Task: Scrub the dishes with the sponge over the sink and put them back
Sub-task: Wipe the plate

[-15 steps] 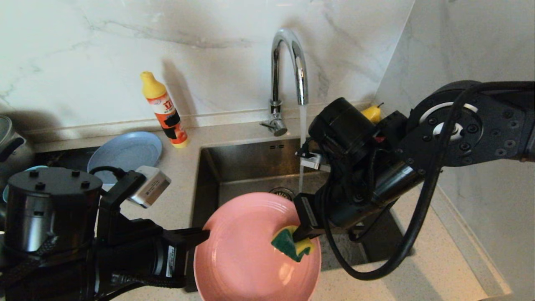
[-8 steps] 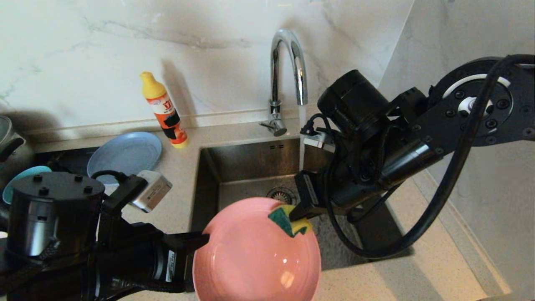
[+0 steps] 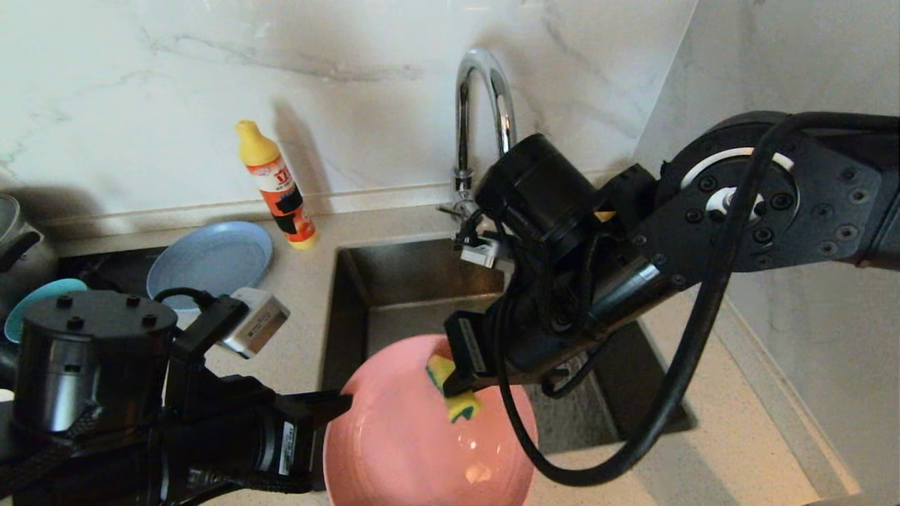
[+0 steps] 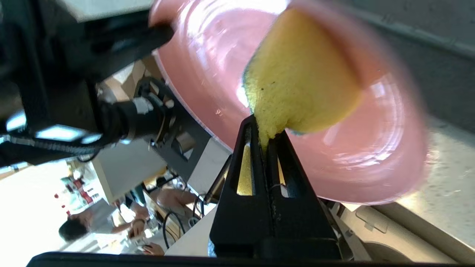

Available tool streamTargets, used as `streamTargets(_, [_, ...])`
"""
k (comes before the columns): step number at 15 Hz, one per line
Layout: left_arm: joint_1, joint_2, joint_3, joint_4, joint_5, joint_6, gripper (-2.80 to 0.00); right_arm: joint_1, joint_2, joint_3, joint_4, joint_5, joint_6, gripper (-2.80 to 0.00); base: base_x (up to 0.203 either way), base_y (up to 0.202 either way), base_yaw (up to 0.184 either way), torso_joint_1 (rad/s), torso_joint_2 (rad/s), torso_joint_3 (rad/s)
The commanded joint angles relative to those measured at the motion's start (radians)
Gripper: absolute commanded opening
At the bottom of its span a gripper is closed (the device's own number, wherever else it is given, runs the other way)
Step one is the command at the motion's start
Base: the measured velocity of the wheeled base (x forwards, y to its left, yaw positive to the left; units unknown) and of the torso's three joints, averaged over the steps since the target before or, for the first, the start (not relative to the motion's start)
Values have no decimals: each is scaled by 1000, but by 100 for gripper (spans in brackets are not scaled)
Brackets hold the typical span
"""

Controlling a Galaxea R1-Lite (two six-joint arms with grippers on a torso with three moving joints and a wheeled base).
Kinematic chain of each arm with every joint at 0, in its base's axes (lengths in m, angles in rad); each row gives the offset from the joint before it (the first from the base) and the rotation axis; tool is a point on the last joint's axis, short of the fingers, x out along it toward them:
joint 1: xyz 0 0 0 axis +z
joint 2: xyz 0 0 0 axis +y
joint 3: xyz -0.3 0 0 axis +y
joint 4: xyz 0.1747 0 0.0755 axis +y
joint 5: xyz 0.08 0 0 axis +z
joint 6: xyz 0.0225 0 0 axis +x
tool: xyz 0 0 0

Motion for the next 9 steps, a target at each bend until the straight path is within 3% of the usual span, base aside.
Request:
streamTargets(1, [1,7,-5,-2,1,-6,-280,20,-25,4,13,2,2,-280,0,0,0,0,0,0])
streamTargets(6, [16,49,-32,-4,9,-103,-280,6,-254,5,60,14,-1,-280,0,0,0,0,0,0])
streamTargets(9, [28,125,-109,-3,10,-113,-280,-47,-425,5,94,18,-1,-280,0,0,0,0,0,0])
